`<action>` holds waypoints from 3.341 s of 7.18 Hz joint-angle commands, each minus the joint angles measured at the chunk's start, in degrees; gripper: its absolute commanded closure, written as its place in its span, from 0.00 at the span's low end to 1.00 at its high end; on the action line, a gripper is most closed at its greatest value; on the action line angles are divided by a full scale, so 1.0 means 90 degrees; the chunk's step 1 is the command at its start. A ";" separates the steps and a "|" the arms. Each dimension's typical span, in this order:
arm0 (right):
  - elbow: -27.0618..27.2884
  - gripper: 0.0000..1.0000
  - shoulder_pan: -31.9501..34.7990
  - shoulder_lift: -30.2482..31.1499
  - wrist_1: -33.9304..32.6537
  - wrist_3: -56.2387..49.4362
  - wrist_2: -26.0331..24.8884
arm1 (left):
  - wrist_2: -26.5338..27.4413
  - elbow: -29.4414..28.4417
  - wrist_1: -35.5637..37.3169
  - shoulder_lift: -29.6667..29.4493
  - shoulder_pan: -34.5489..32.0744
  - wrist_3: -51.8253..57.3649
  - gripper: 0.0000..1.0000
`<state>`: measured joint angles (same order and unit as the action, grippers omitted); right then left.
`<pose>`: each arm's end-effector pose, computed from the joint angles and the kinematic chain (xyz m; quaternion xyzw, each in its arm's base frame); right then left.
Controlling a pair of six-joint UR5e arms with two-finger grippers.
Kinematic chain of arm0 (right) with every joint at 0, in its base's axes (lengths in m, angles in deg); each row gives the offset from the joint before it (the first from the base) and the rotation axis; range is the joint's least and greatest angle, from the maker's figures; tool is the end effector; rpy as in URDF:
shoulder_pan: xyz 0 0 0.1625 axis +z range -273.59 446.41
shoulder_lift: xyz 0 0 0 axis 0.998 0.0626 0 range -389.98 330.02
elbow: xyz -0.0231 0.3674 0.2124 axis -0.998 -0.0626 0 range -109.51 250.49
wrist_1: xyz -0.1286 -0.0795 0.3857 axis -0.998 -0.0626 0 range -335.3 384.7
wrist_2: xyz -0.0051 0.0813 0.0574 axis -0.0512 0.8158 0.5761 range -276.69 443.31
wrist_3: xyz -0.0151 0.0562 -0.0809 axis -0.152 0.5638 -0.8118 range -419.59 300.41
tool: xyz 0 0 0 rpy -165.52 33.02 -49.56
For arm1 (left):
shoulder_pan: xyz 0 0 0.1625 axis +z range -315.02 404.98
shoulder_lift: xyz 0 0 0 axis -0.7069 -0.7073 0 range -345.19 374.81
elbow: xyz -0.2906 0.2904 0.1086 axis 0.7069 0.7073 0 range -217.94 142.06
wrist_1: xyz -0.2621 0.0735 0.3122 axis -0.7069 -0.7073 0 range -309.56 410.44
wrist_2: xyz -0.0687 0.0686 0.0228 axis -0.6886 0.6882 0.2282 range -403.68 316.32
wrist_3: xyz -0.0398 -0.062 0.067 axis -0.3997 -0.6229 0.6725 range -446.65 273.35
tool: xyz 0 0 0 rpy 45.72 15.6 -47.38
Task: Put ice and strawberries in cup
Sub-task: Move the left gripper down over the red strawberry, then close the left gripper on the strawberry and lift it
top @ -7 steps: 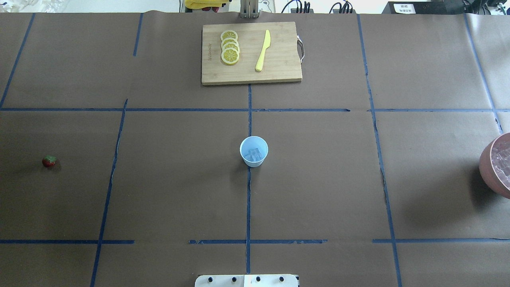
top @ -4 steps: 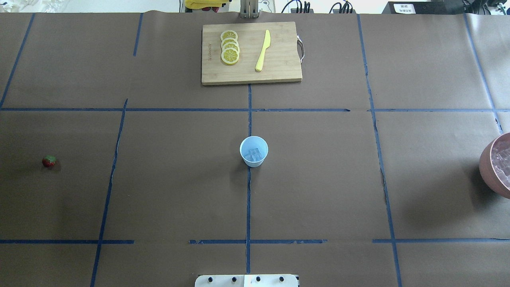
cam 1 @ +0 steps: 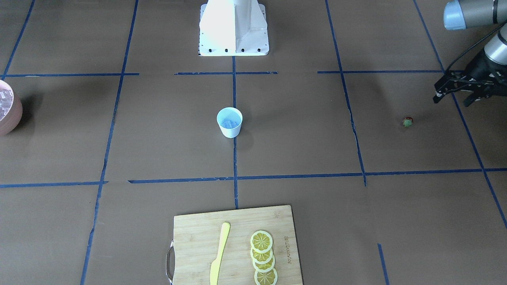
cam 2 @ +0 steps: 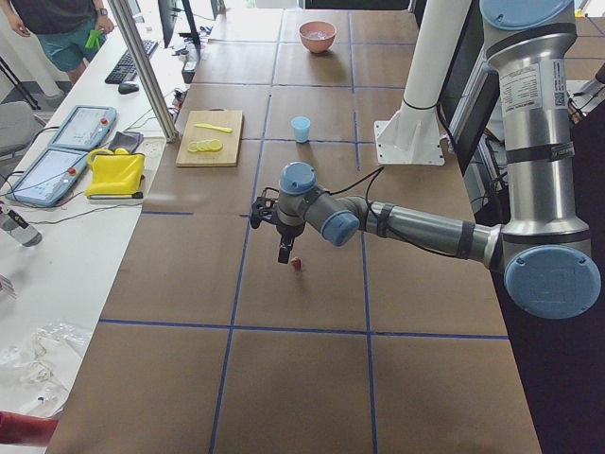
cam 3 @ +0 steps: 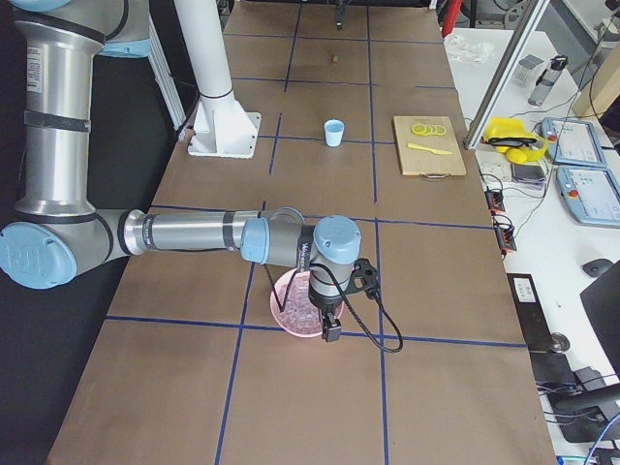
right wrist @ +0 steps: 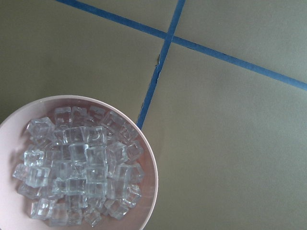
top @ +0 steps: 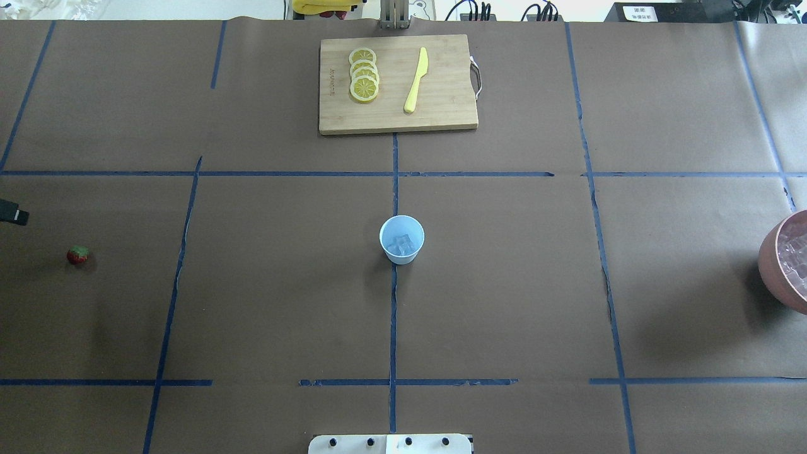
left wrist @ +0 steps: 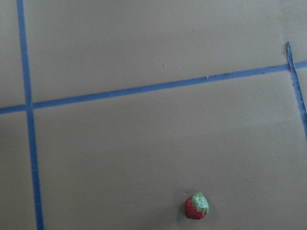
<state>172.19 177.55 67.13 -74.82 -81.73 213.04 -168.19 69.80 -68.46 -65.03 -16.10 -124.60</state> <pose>0.0783 -0.4296 0.6378 0.0289 -0.3406 -0.1569 0.9266 0.1467 -0.4248 0.5357 0.0943 0.3998 0.0211 0.9115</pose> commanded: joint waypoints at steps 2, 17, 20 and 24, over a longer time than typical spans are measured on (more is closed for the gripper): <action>0.0000 0.00 0.0010 0.0010 0.0003 0.0000 0.0000 | 0.0729 -0.0680 -0.0791 -0.0015 0.1084 -0.0843 0.00; -0.0020 0.00 0.0000 0.0040 0.0003 0.0000 0.0000 | 0.0690 -0.1464 -0.1320 -0.0455 0.1328 -0.1097 0.93; -0.0010 0.00 0.0000 0.0040 0.0003 0.0000 0.0000 | 0.0651 -0.1367 -0.1281 -0.0406 0.1309 -0.1038 1.00; 0.0000 0.00 0.0000 0.0040 0.0003 0.0000 0.0039 | 0.0182 0.0248 0.1273 -0.1075 0.1133 -0.1018 1.00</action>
<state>172.17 177.61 67.49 -74.79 -81.74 213.28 -166.12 65.33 -68.90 -70.91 -5.58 -133.78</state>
